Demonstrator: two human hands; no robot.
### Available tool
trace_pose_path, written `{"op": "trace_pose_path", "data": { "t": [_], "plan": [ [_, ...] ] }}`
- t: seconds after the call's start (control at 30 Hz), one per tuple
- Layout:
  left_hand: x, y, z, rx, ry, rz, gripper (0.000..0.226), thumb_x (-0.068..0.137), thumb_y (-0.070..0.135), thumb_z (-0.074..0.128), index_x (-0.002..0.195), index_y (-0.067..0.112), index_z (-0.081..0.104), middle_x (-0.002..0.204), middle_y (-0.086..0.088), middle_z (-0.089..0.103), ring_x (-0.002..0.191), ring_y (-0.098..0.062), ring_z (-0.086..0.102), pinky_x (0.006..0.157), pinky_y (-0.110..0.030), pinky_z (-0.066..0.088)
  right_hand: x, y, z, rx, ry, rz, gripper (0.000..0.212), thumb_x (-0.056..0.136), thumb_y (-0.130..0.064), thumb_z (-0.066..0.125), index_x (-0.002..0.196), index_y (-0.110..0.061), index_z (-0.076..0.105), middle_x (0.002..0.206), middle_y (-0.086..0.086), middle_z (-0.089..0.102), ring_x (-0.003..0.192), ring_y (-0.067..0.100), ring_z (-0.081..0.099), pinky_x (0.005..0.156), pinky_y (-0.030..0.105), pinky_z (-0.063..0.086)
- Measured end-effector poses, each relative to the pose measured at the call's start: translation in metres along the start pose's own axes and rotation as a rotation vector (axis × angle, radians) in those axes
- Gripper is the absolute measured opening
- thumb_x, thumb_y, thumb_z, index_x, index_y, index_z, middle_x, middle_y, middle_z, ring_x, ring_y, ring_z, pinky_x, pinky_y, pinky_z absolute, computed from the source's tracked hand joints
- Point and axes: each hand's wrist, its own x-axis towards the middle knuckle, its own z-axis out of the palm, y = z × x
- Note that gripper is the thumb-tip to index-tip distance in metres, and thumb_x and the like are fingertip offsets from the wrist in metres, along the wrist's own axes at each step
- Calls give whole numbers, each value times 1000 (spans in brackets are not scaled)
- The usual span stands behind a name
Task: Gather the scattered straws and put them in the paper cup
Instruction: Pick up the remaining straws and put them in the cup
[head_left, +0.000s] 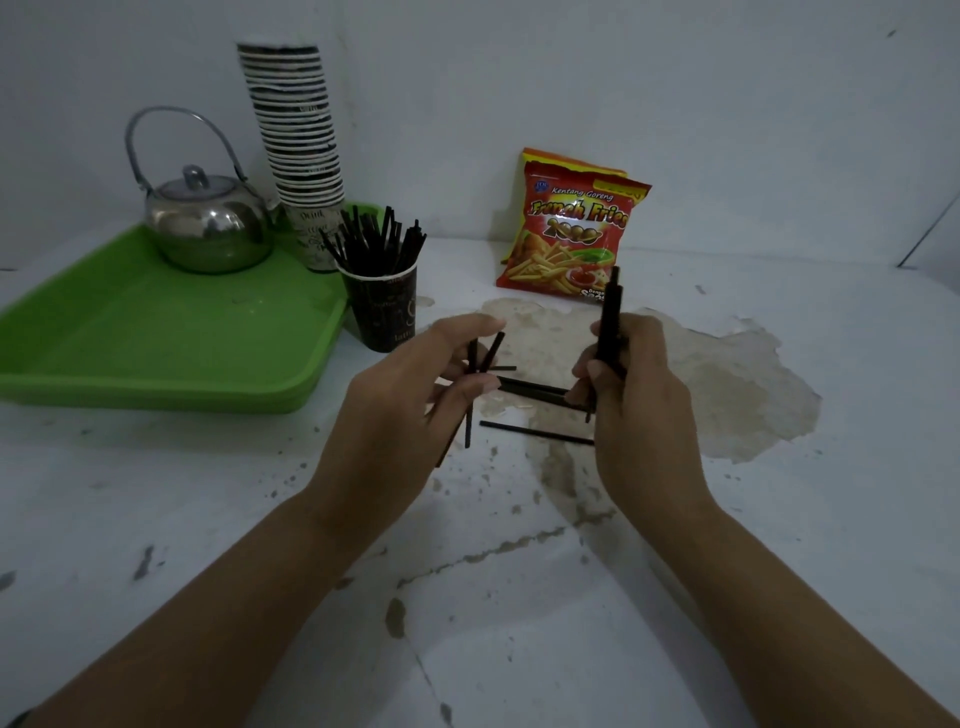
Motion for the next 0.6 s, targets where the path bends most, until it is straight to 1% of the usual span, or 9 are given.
{"op": "trace_pose_path", "data": {
  "t": [0.1,0.2,0.27,0.3,0.37,0.4,0.47,0.53,0.6],
  "plan": [
    [0,0,1,1,50,-20,37,83,9,64,115,24,52,93,3,66,85,-6,65,72,-20,56,0,-2,-1,119,40,21,24,95,0,37,102,-23,37,80,-3,57,73,9,61,69,17,49],
    [0,-1,1,-12,106,-20,44,82,6,66,122,20,53,97,-1,67,85,-8,66,73,-21,57,0,-4,0,195,62,30,29,94,2,37,105,-26,35,82,3,59,74,8,65,72,23,55],
    [-1,-2,3,-3,125,-9,48,82,5,66,127,16,50,98,-3,66,83,-13,64,72,-25,57,-1,-4,1,216,61,30,43,94,3,38,122,-28,26,84,3,60,76,9,67,72,22,56],
    [-1,-3,4,14,129,1,50,82,4,66,128,14,49,95,-5,66,82,-15,63,71,-28,56,-2,-4,1,232,58,25,55,93,4,38,128,-34,19,87,3,59,76,10,67,72,21,56],
    [-2,-4,6,45,130,14,51,82,3,66,129,11,47,91,-10,66,79,-17,61,71,-32,55,-2,-4,1,251,57,3,76,92,8,38,129,-51,7,90,4,57,75,12,68,71,20,56],
    [-2,-5,7,37,127,8,53,82,2,66,130,11,46,91,-8,66,79,-17,62,73,-32,55,-3,-4,1,245,59,-12,83,91,10,38,128,-56,2,92,3,56,75,12,68,70,20,56],
    [-3,-5,8,-20,113,-27,58,83,3,65,134,16,41,95,3,63,84,-13,65,79,-27,56,-2,-1,1,207,63,-37,90,90,11,38,125,-61,-3,93,2,55,75,12,68,71,20,56],
    [-3,-5,9,-75,91,-79,60,84,4,63,135,25,38,101,17,58,90,-4,65,82,-21,54,-2,2,2,160,66,-53,90,90,11,38,124,-62,-2,94,2,54,75,10,68,71,20,56],
    [-4,-6,9,-91,72,-103,52,86,7,62,130,27,44,102,18,59,92,-1,64,82,-22,55,-1,4,3,141,54,-44,87,90,11,38,126,-59,2,93,-1,54,76,8,67,70,20,54]
  ]
}}
